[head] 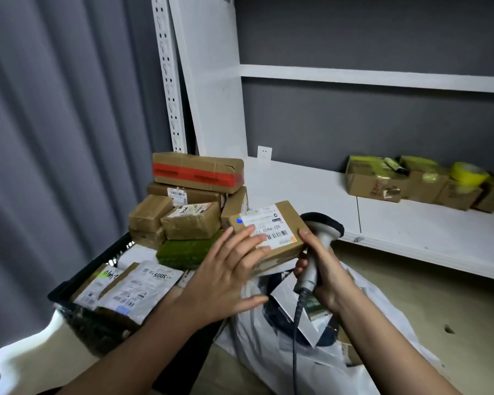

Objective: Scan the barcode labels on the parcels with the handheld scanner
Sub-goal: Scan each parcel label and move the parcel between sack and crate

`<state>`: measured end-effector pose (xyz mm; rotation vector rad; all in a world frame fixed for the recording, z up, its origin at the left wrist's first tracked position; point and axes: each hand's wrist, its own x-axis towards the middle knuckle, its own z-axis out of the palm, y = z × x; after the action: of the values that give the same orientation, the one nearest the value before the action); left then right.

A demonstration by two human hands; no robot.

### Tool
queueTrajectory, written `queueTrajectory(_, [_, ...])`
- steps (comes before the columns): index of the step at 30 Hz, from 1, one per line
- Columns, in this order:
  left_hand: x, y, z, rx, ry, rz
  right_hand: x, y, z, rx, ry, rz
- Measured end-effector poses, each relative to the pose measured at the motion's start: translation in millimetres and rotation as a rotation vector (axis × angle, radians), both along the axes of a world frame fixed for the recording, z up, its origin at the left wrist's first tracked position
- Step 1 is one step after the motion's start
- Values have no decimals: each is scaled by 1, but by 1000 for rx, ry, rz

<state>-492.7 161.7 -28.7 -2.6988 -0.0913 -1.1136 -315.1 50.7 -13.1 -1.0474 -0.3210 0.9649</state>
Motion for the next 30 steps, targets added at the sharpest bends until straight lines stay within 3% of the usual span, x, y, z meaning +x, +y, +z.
queueTrajectory(2, [-2,-3,8,-271,31,13,11,-4,2,-87,-165,-19])
queueTrajectory(4, [-6,0,17,-679,62,48,19,-9,7,-170,-337,12])
queueTrajectory(8, [-9,13,15,-1461,211,37,16,-19,12,-276,-540,270])
queueTrajectory(10, [-8,13,11,-1626,405,31,9,-21,10,-289,-616,422])
queueTrajectory(13, [-9,11,11,-1686,647,70,-1,-20,7,-292,-674,568])
queueTrajectory(16, [-14,14,12,-1716,676,90,-8,-20,6,-261,-649,598])
queueTrajectory(19, [-16,19,11,-1827,481,133,-18,-17,7,-227,-608,393])
queueTrajectory(23, [-11,28,5,-2166,-63,183,-21,-14,6,-166,-488,38])
queueTrajectory(26, [-7,30,2,-2321,-455,144,-28,-15,5,-81,-428,12])
queueTrajectory(30, [-4,29,-2,-2361,-599,178,-41,-12,3,-67,-395,40])
